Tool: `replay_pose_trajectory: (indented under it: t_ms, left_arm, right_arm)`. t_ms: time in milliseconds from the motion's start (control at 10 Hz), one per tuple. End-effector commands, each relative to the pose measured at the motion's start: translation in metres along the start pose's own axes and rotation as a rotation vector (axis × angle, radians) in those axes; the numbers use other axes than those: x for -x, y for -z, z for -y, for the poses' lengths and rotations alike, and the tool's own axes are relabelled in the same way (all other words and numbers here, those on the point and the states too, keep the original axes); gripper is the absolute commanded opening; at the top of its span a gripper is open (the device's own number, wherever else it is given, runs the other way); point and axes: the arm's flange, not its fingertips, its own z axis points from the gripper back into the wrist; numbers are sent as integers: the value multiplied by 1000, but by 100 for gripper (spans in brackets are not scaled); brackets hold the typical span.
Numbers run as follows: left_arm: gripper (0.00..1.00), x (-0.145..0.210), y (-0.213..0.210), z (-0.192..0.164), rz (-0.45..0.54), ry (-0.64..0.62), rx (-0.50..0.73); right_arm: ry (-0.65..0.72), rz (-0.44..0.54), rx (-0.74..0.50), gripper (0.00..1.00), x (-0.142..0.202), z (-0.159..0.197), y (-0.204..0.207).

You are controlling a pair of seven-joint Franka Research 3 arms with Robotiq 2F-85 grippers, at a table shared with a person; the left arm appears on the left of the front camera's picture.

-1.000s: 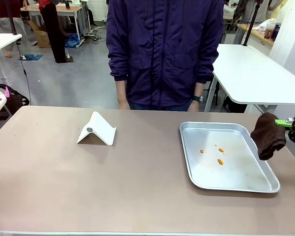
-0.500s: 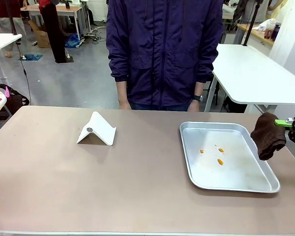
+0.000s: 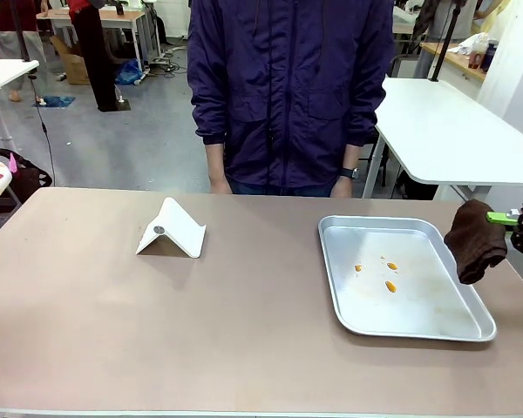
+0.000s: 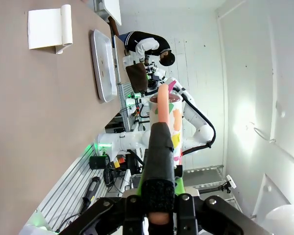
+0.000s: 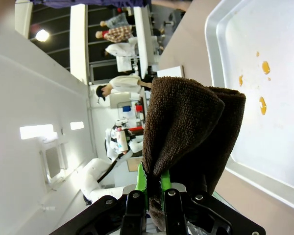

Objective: Clean the surface of the table.
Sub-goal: Clean the area not pointed to by the person.

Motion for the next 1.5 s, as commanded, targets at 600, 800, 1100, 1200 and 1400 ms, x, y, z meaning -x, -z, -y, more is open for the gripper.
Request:
replay_pose_trajectory:
  t_ms: [600, 800, 1100, 1200, 1400]
  left_arm:
    - [22, 0, 0, 5, 12, -3, 17]
    - [22, 0, 0, 5, 12, -3, 17]
    - [22, 0, 0, 5, 12, -3, 17]
    - [22, 0, 0, 5, 12, -3, 17]
    - [22, 0, 0, 5, 12, -3, 17]
  right_arm:
    - [-123, -30, 902, 12, -49, -52, 122]
    - [-185, -19, 1060, 12, -60, -49, 133]
    - [-232, -30, 1090, 12, -74, -23, 157]
    - [-233, -39, 1073, 12, -78, -9, 170]
    - [-217, -63, 1026, 12, -80, 15, 198]
